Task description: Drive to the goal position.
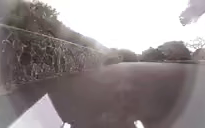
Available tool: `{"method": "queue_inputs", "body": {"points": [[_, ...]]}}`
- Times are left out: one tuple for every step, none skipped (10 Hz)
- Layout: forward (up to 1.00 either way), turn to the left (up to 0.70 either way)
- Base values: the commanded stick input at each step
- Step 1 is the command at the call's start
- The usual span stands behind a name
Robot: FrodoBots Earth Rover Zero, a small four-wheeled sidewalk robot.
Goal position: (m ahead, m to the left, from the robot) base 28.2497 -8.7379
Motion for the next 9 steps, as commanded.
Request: {"method": "queue_inputs", "body": {"points": [[1.00,-0.05],[1.00,-0.17],[1.00,-0.29],[1.00,0.00],[1.00,0.00],[1.00,0.00],[1.00,-0.05],[1.00,-0.13],[1.00,-0.22]]}}
